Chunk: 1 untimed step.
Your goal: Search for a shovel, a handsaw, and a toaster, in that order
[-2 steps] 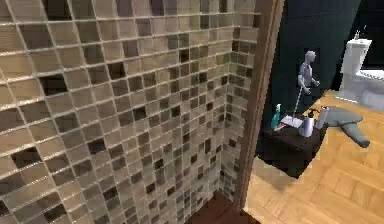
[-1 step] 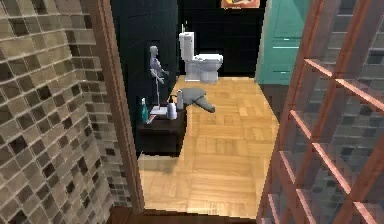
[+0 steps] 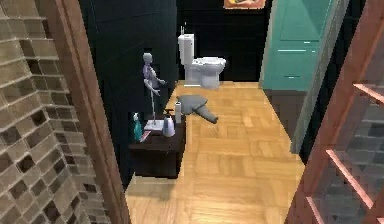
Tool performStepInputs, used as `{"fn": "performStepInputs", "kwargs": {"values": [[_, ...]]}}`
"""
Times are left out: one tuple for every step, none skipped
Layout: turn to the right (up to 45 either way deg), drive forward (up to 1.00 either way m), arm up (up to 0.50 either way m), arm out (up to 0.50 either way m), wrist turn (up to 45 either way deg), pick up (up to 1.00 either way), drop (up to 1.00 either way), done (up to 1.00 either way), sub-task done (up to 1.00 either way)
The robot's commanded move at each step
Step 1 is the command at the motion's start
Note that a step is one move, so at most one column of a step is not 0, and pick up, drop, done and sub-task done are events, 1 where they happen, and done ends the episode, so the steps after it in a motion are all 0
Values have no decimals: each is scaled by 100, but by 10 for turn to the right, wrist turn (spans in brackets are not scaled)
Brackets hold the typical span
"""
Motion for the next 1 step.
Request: {"fn": "performStepInputs", "kwargs": {"values": [[90,0,0,0,0,0,0,0,0]]}}
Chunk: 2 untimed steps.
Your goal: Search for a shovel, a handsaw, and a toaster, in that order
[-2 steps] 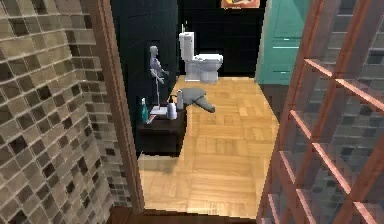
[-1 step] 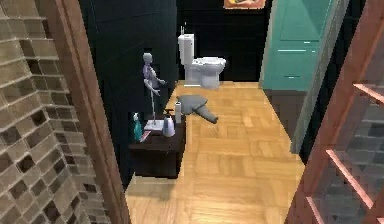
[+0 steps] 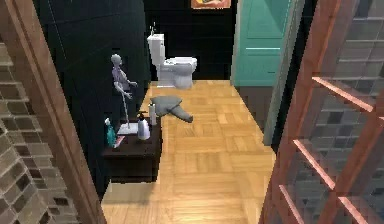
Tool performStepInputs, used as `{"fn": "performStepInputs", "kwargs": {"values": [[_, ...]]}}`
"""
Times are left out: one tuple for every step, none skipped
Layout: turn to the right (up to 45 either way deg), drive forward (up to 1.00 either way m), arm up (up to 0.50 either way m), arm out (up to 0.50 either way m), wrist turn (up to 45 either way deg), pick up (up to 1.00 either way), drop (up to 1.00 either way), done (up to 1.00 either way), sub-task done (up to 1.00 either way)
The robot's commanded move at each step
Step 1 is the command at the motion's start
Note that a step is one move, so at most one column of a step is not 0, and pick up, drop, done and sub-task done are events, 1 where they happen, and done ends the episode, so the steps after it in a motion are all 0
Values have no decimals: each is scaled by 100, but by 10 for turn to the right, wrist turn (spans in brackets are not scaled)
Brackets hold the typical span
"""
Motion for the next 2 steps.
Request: {"fn": "performStepInputs", "kwargs": {"values": [[30,0,0,0,0,0,0,0,0],[0,90,0,0,0,0,0,0,0]]}}
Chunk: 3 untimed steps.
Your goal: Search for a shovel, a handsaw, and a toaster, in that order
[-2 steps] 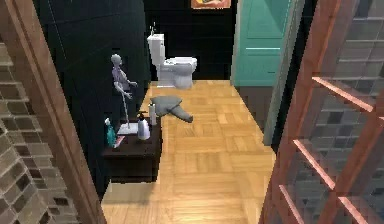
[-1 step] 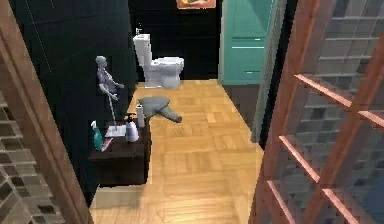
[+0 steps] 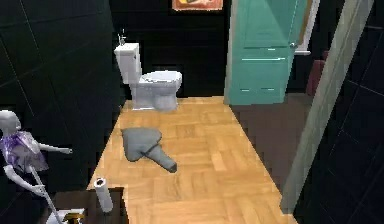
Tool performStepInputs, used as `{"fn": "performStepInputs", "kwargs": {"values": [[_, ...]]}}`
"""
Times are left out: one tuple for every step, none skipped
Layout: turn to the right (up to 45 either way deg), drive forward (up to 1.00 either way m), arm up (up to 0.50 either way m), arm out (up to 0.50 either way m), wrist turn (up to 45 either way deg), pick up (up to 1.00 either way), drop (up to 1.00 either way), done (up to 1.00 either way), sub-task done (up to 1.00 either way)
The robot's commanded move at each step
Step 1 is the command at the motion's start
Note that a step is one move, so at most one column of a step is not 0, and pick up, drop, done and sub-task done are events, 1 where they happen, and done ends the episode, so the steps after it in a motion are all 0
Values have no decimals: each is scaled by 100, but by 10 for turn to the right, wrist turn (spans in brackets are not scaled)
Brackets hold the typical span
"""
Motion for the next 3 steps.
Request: {"fn": "performStepInputs", "kwargs": {"values": [[60,0,0,0,0,0,0,0,0],[0,75,0,0,0,0,0,0,0],[-360,0,0,0,0,0,0,0,0]]}}
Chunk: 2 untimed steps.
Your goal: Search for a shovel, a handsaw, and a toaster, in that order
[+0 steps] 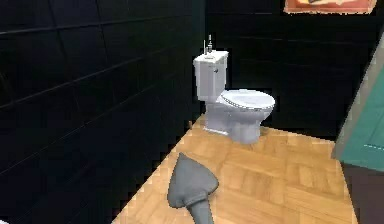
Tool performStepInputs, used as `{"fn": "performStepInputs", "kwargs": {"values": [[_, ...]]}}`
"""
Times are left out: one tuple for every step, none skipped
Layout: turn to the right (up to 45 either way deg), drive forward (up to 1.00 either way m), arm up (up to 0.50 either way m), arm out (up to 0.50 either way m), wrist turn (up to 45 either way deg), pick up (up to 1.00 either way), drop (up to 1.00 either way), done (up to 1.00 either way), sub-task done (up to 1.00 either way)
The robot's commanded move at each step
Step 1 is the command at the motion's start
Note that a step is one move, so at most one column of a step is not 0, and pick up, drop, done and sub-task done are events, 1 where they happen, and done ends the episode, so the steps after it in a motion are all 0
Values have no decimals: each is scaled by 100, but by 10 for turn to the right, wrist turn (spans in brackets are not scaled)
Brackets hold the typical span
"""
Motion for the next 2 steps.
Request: {"fn": "performStepInputs", "kwargs": {"values": [[0,0,0,0,0,0,0,0,100],[450,0,0,0,0,0,0,0,0]]}}
